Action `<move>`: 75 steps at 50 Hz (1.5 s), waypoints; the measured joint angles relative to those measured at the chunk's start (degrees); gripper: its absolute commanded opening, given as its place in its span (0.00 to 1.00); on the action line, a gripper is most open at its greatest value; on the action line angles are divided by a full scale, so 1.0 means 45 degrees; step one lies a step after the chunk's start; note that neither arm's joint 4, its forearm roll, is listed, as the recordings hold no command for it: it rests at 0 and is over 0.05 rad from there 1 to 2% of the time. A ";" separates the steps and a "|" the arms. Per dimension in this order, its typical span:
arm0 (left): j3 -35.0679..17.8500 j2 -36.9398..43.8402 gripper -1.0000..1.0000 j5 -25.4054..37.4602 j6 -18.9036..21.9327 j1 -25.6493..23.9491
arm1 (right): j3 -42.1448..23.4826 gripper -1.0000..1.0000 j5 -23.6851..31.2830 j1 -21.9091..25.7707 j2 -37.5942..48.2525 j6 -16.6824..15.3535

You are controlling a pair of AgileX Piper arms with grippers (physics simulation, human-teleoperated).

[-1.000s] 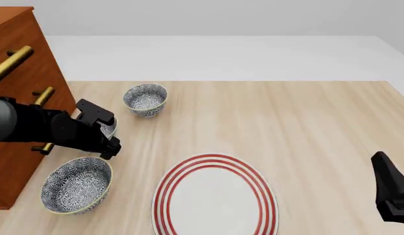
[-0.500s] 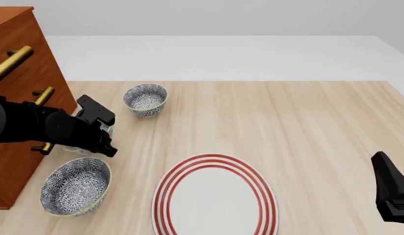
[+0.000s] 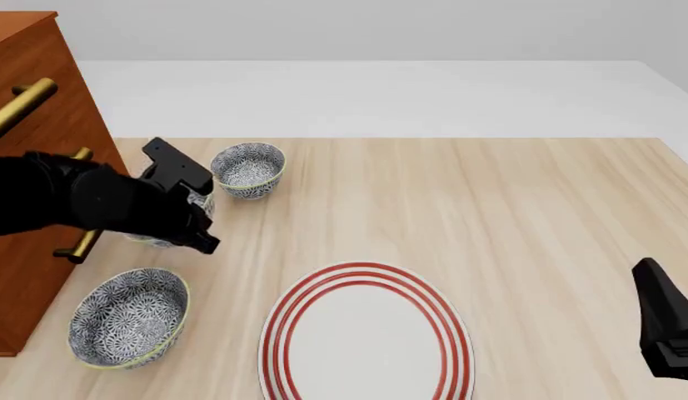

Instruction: Pick up the bowl and put it in the middle on the plate.

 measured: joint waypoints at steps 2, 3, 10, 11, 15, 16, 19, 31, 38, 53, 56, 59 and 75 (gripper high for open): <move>-0.0044 -0.0102 0.00 0.0091 -0.0034 -0.0138 | 0.0003 1.00 -0.0007 0.0000 0.0003 0.0000; -0.0066 -0.0153 0.00 0.0137 -0.0053 -0.0207 | 0.0006 1.00 -0.0011 0.0000 0.0006 0.0001; -0.0182 -0.0439 0.00 0.0393 -0.0192 -0.0727 | 0.0017 1.00 -0.0032 0.0000 0.0018 0.0000; -0.0203 -0.0481 0.00 0.0435 -0.0217 -0.0812 | 0.0016 1.00 -0.0032 0.0000 0.0019 0.0001; -0.0301 -0.0672 0.00 0.0599 -0.0302 -0.1156 | 0.0009 1.00 -0.0024 0.0001 0.0018 0.0001; -0.0330 -0.0722 0.00 0.0638 -0.0330 -0.1245 | 0.0006 1.00 -0.0020 0.0001 0.0017 0.0000; -0.0408 -0.0875 0.00 0.0746 -0.0416 -0.1528 | 0.0008 1.00 -0.0024 0.0001 0.0018 0.0000; -0.0674 -0.1403 0.00 0.1170 -0.0843 -0.2870 | 0.0000 1.00 -0.0014 0.0002 0.0016 0.0000; -0.0872 -0.1828 0.00 0.1491 -0.0974 -0.3830 | -0.0004 1.00 -0.0006 0.0002 0.0012 0.0000; -0.1225 -0.2554 0.00 0.2004 -0.1130 -0.5765 | 0.0000 1.00 -0.0009 0.0004 0.0012 0.0001; -0.1262 -0.2623 0.00 0.2066 -0.1130 -0.6134 | 0.0006 1.00 -0.0015 0.0004 0.0012 0.0001; -0.1300 -0.2667 0.00 0.2124 -0.1117 -0.6499 | 0.0007 1.00 -0.0014 0.0004 0.0009 0.0001; -0.1619 -0.2374 0.00 0.2286 -0.1420 -0.8449 | -0.0012 1.00 0.0015 0.0006 0.0002 0.0001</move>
